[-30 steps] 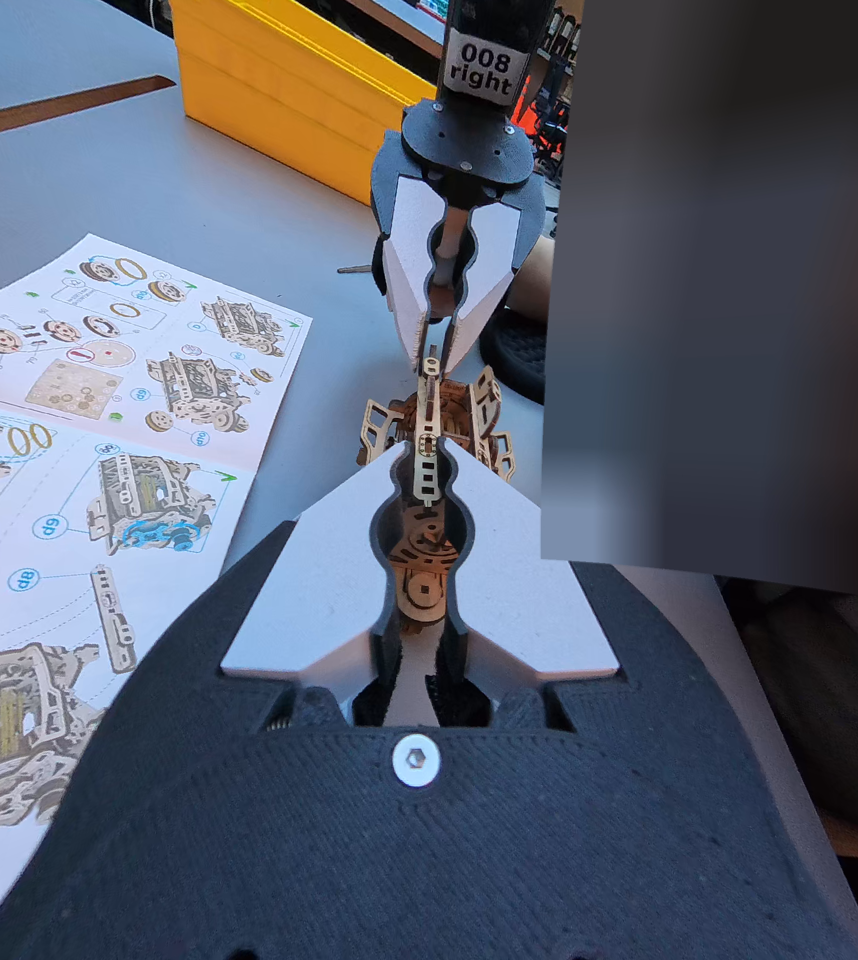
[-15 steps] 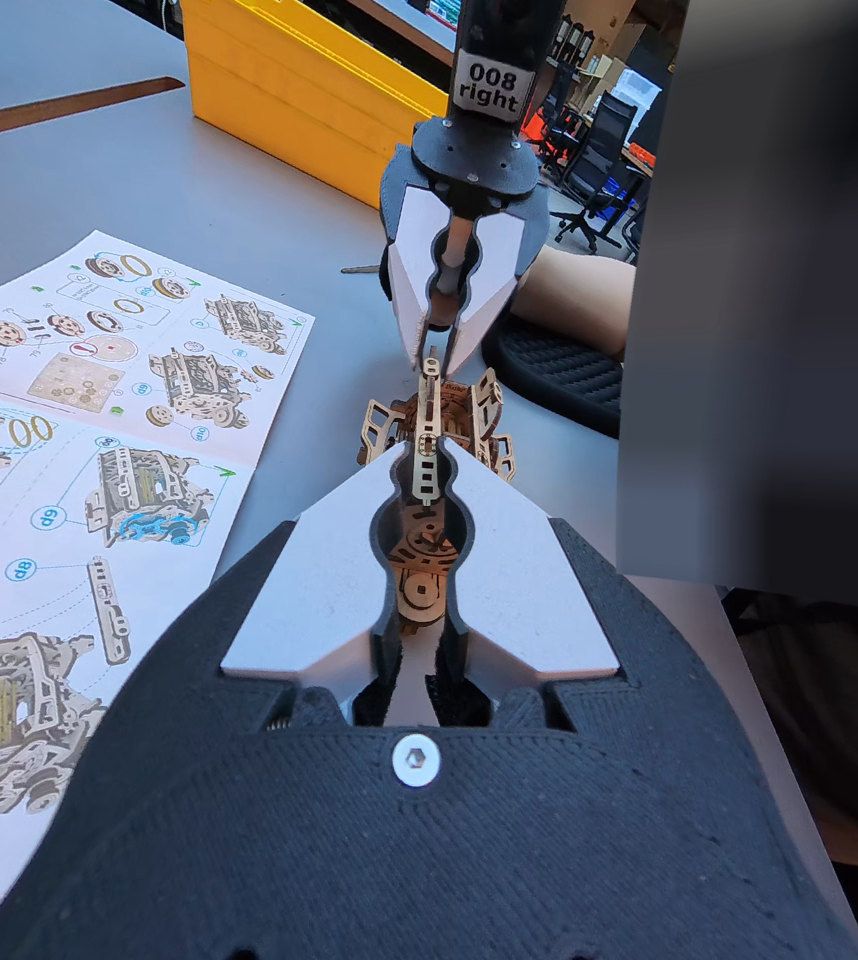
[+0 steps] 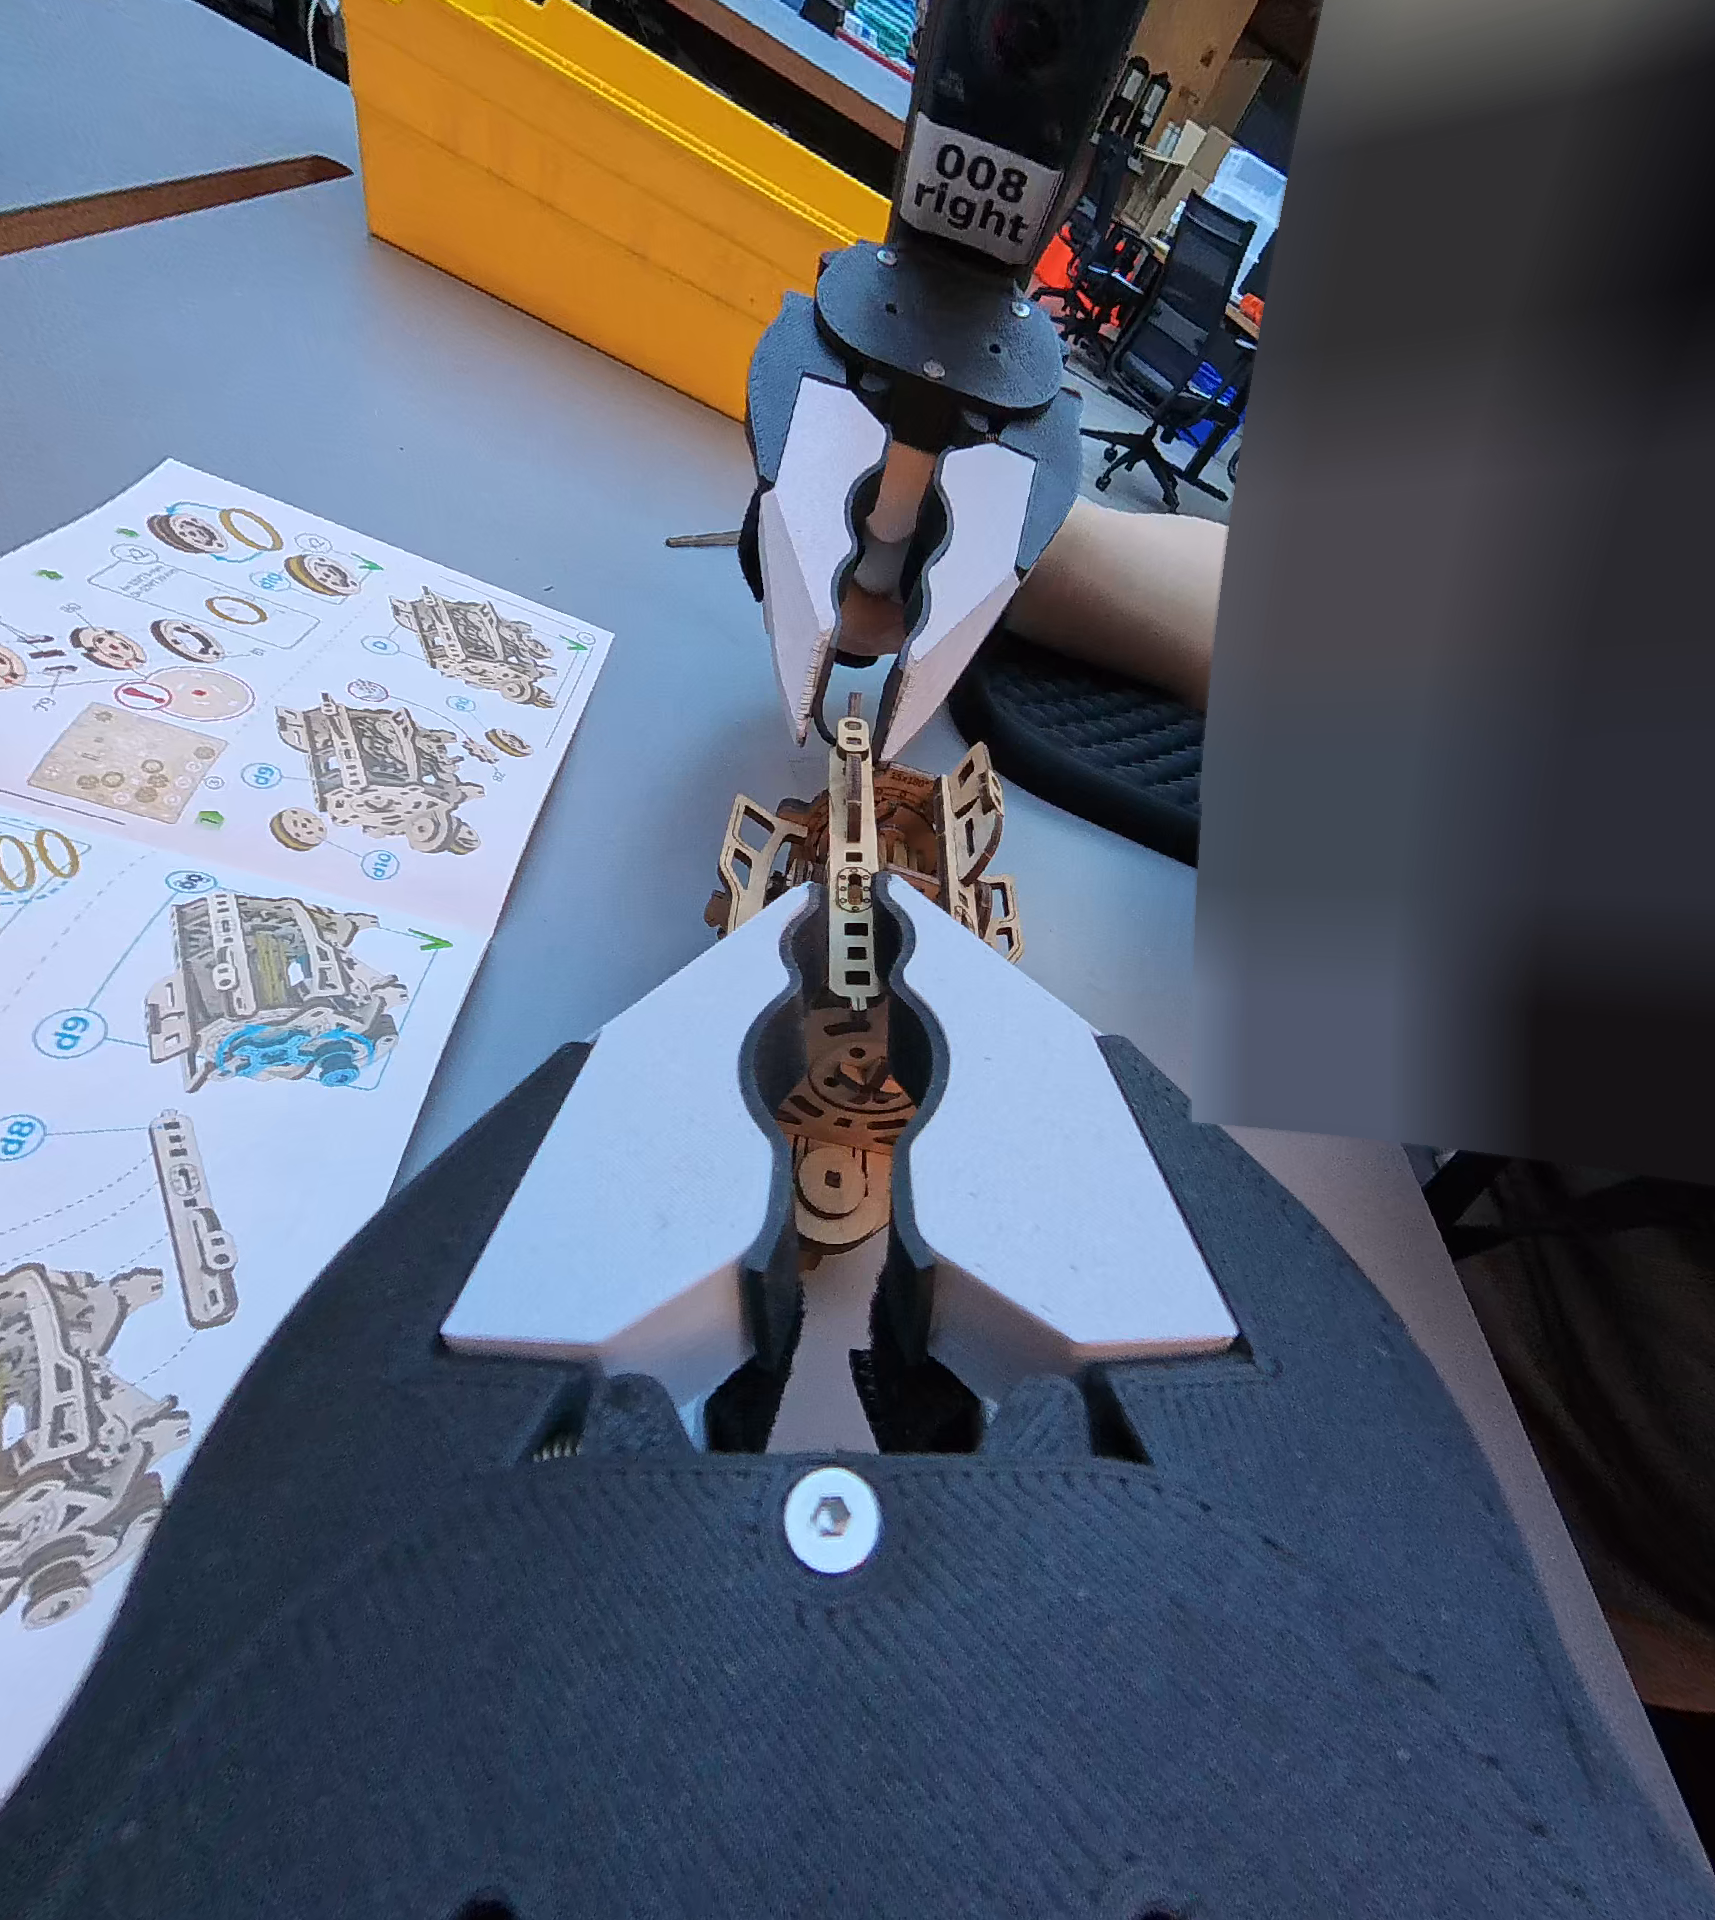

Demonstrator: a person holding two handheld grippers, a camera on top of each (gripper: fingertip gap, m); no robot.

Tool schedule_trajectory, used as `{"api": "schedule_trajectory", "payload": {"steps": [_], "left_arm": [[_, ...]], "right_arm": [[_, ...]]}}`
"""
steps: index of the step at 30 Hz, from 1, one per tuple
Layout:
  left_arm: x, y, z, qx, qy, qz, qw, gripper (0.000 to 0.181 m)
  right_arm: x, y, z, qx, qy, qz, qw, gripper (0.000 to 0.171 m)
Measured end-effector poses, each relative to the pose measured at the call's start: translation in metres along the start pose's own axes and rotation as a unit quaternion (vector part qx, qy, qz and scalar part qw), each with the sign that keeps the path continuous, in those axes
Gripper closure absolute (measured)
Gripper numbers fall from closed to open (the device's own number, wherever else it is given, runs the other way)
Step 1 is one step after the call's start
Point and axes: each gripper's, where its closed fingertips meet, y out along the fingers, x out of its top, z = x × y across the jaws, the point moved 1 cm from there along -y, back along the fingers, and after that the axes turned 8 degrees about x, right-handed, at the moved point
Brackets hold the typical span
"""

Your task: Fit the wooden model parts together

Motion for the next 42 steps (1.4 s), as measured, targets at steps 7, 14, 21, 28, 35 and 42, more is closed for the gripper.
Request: {"api": "schedule_trajectory", "payload": {"steps": [7,14,21,28,35,42], "left_arm": [[0.0001,0.0002,0.0008,-0.002,-0.008,-0.003,1.000,0.175],[-0.0005,-0.0007,-0.0007,-0.007,-0.010,-0.007,1.000,0.175],[-0.0009,-0.0020,0.0001,-0.012,-0.010,-0.008,1.000,0.175],[-0.0009,-0.0028,0.0026,-0.019,-0.019,-0.013,1.000,0.175],[-0.0014,-0.0026,-0.0022,-0.027,-0.013,-0.013,0.999,0.175],[-0.0017,-0.0014,-0.0067,-0.038,-0.017,-0.015,0.999,0.175]], "right_arm": [[-0.0006,-0.0002,-0.0010,-0.011,-0.008,-0.002,1.000,0.158],[-0.0002,0.0002,0.0010,-0.009,-0.014,-0.006,1.000,0.158],[-0.0001,0.0015,0.0012,-0.007,-0.013,-0.008,1.000,0.158],[0.0003,0.0030,-0.0001,-0.017,-0.021,-0.009,1.000,0.158],[0.0007,0.0031,0.0052,-0.021,-0.051,-0.007,0.998,0.159],[-0.0011,0.0037,0.0083,-0.027,-0.074,0.000,0.997,0.158]]}}
